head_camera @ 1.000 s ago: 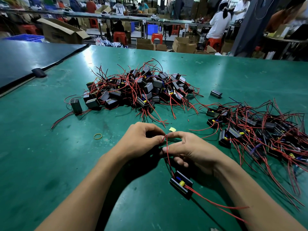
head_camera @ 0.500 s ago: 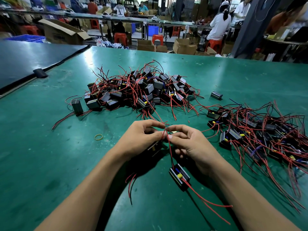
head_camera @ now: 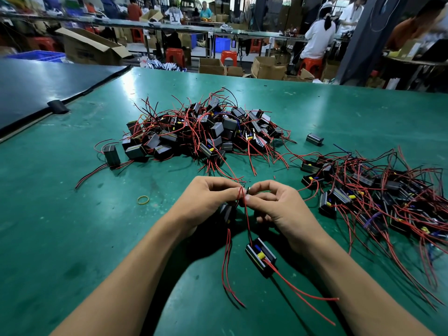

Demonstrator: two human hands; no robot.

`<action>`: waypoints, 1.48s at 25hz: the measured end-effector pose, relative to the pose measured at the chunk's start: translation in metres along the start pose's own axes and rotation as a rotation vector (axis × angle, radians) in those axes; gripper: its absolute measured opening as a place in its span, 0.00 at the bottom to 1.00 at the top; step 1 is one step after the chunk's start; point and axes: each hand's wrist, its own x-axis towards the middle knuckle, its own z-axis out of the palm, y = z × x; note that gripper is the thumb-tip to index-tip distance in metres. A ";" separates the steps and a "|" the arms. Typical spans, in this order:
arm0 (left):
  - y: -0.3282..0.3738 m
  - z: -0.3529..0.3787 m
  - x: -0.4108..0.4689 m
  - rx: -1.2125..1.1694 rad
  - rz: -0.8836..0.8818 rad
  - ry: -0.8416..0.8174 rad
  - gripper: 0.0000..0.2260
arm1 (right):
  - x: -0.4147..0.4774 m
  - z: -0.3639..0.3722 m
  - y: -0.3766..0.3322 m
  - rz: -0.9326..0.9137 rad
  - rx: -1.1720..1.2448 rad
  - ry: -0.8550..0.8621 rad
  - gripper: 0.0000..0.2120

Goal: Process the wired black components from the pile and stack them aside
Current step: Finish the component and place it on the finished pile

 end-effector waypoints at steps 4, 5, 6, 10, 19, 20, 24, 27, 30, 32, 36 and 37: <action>-0.001 0.002 0.000 -0.040 0.018 0.068 0.03 | -0.002 0.001 -0.002 -0.040 -0.007 0.034 0.06; -0.002 0.002 -0.001 -0.039 0.025 0.079 0.03 | -0.003 0.000 -0.003 -0.061 0.013 0.046 0.05; -0.002 0.002 -0.001 -0.037 0.031 0.084 0.04 | -0.003 0.000 -0.004 -0.087 0.036 0.055 0.04; -0.001 0.005 0.000 -0.055 0.034 0.084 0.05 | -0.005 0.002 -0.006 -0.156 0.008 0.039 0.03; -0.002 0.006 0.001 -0.052 0.047 0.087 0.05 | -0.003 0.002 -0.005 -0.091 -0.025 0.049 0.02; -0.002 0.007 0.001 -0.055 0.045 0.089 0.05 | -0.002 0.002 -0.005 -0.084 -0.022 0.048 0.02; -0.002 0.006 0.001 -0.038 0.041 0.085 0.07 | -0.001 -0.001 -0.005 -0.015 0.010 0.026 0.04; 0.000 0.007 0.001 -0.029 0.047 0.082 0.07 | -0.001 -0.002 -0.005 0.022 0.038 0.022 0.07; 0.000 0.009 0.001 -0.038 0.027 0.091 0.06 | 0.000 -0.002 -0.005 0.028 0.043 0.017 0.07; 0.000 0.009 0.001 -0.029 0.030 0.098 0.05 | 0.000 -0.002 -0.005 0.027 0.014 -0.008 0.06; 0.001 0.008 -0.001 0.048 0.067 0.037 0.05 | -0.005 -0.003 -0.010 -0.118 -0.112 0.031 0.02; 0.002 0.008 -0.002 0.072 0.070 0.009 0.05 | -0.006 -0.004 -0.011 -0.186 -0.194 0.067 0.01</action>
